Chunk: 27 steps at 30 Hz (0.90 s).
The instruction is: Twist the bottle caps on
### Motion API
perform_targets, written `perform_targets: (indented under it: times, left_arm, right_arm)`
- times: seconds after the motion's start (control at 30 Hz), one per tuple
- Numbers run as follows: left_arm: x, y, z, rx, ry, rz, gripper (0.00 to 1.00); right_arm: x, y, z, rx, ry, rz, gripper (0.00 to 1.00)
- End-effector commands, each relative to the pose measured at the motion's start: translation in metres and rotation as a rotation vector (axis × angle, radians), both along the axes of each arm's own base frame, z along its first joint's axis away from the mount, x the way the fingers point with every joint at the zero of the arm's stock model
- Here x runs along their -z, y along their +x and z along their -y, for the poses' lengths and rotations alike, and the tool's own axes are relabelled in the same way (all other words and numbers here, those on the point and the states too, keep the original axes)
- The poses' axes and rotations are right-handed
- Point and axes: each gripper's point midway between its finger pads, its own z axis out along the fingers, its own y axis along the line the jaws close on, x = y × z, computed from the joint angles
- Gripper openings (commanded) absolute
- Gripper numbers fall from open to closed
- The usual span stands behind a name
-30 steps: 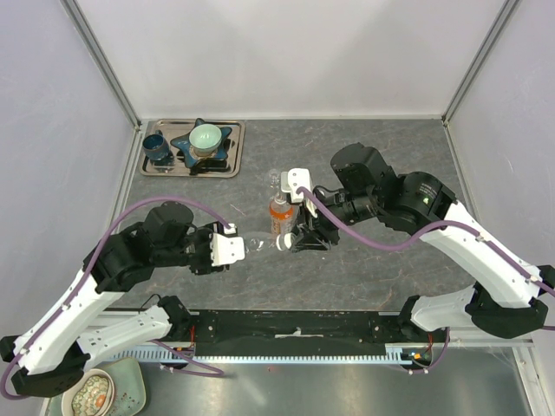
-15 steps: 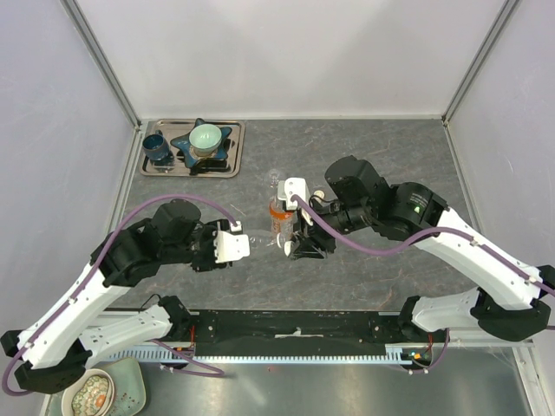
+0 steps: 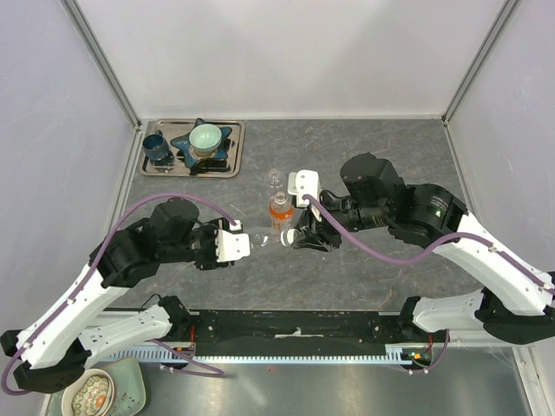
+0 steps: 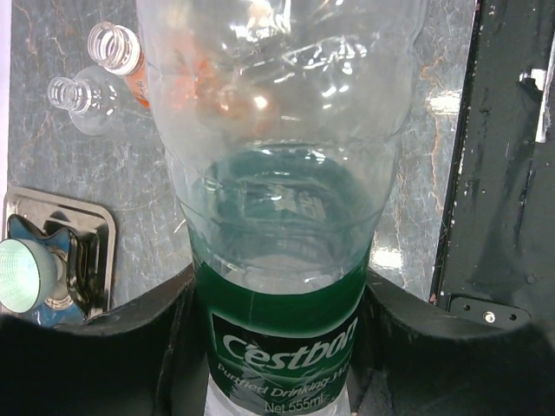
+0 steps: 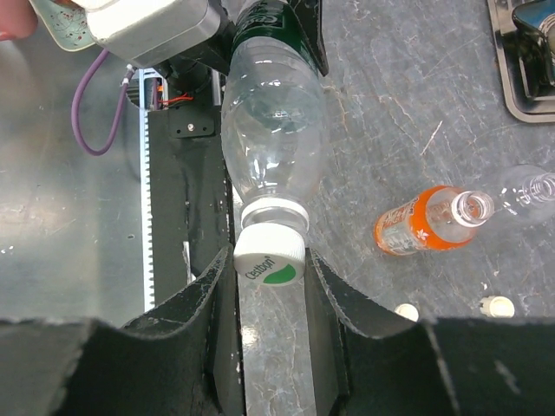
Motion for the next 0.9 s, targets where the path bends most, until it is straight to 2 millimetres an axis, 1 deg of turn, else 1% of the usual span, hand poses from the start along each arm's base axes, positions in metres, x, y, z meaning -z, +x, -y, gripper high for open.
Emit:
perform_targets:
  times: [0.0,0.17,0.27,0.47,0.63,0.8,0.87]
  left_arm:
    - [-0.024,-0.003,0.015,0.101,-0.071,0.067,0.32]
    - [-0.021,-0.004,0.014,0.108,-0.059,0.073,0.32]
    - [-0.021,-0.004,0.016,0.115,-0.06,0.073,0.32]
    - [-0.02,-0.011,0.016,0.149,-0.043,0.052,0.32]
    - [-0.017,-0.014,0.016,0.171,-0.028,0.046,0.32]
    - [-0.017,-0.011,0.016,0.165,-0.022,0.058,0.31]
    - [-0.018,-0.009,0.016,0.157,-0.029,0.069,0.31]
  right_arm:
    - [-0.019,0.006,0.003,0.015,0.029,0.074,0.33]
    - [-0.009,-0.002,0.002,-0.029,-0.002,0.041,0.33]
    - [-0.002,-0.001,0.003,-0.031,-0.03,0.029,0.33]
    - [-0.01,-0.002,0.003,-0.041,-0.014,0.046,0.33]
    - [-0.01,-0.008,0.0,-0.083,-0.015,0.028,0.33]
    - [-0.001,-0.015,-0.002,-0.123,-0.032,-0.004,0.33]
    - [0.007,-0.016,-0.001,-0.129,-0.05,-0.013,0.33]
